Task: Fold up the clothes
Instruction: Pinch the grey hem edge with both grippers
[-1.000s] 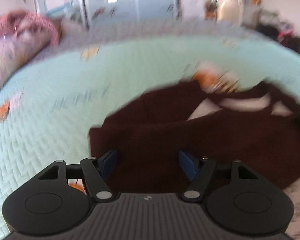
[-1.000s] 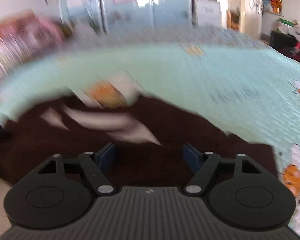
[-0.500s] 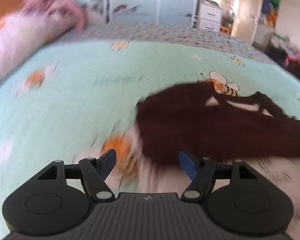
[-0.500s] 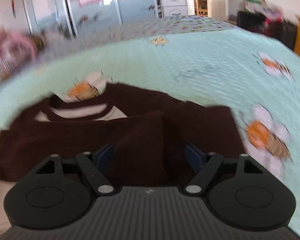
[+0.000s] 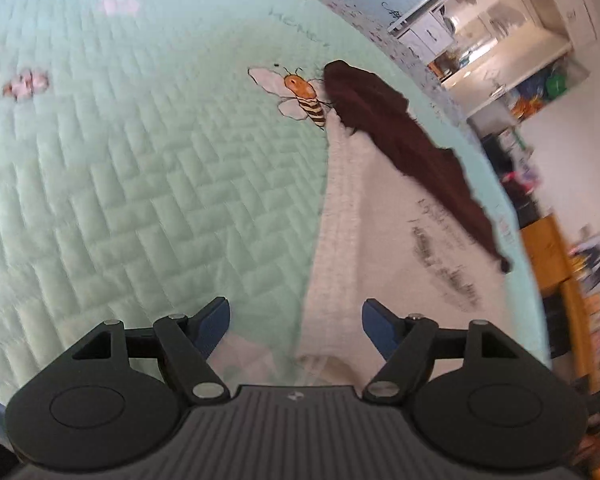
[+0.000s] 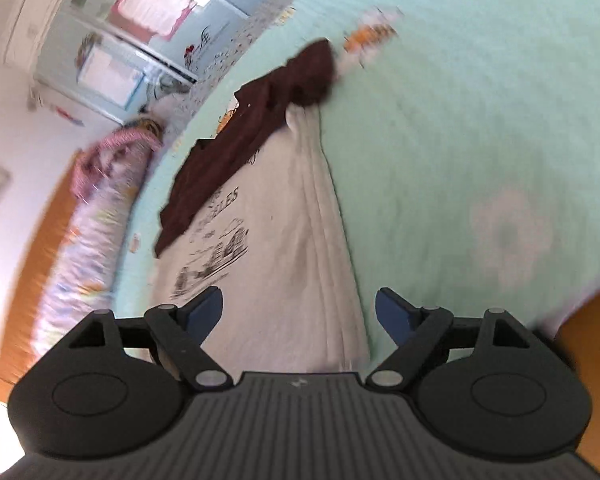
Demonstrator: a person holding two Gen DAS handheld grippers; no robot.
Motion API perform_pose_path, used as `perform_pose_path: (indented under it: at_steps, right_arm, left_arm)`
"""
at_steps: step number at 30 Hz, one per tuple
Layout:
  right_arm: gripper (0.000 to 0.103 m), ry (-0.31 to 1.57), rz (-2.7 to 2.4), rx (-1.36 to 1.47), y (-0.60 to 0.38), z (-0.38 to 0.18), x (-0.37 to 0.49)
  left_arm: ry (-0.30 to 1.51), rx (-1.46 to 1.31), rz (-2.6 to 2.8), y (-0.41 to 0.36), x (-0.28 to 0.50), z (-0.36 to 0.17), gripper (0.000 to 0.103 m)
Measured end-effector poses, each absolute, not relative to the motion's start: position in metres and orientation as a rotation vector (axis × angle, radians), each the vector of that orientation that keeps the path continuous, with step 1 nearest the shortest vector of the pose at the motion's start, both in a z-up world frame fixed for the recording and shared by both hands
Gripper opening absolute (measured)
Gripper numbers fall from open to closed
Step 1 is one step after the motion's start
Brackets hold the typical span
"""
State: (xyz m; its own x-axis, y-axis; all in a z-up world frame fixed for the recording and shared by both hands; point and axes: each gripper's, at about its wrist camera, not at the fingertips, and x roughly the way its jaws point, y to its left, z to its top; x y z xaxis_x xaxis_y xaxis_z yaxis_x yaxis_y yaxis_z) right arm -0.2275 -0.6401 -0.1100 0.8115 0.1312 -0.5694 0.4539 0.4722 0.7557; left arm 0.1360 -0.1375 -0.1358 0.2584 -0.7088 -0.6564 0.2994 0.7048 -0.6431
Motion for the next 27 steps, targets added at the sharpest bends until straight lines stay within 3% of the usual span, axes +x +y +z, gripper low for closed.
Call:
perform_pose_path:
  at_steps: [9, 14, 17, 20, 22, 24, 27]
  right_arm:
    - [0.084, 0.588, -0.162, 1.255, -0.633, -0.14, -0.232]
    - [0.085, 0.608, -0.145, 1.271, -0.63, -0.146, -0.222]
    - [0.08, 0.6, -0.15, 1.283, -0.629, -0.15, -0.221]
    - [0.061, 0.614, -0.178, 1.273, -0.629, -0.152, -0.223]
    - [0.045, 0.627, -0.202, 1.264, -0.629, -0.153, -0.224]
    - [0.034, 0.638, -0.223, 1.259, -0.629, -0.155, -0.225]
    - [0.027, 0.637, -0.237, 1.253, -0.627, -0.156, -0.228]
  left_arm:
    - [1.217, -0.666, -0.773, -0.143, 0.136, -0.162, 0.077]
    - [1.233, -0.646, -0.79, -0.157, 0.135, -0.158, 0.078]
    - [1.242, -0.673, -0.822, -0.164, 0.136, -0.161, 0.077]
    - [1.242, -0.703, -0.814, -0.166, 0.134, -0.168, 0.061]
    - [1.25, -0.718, -0.795, -0.165, 0.132, -0.173, 0.042]
    - [1.253, -0.726, -0.784, -0.163, 0.131, -0.176, 0.032]
    - [1.233, -0.714, -0.778, -0.159, 0.125, -0.172, 0.019]
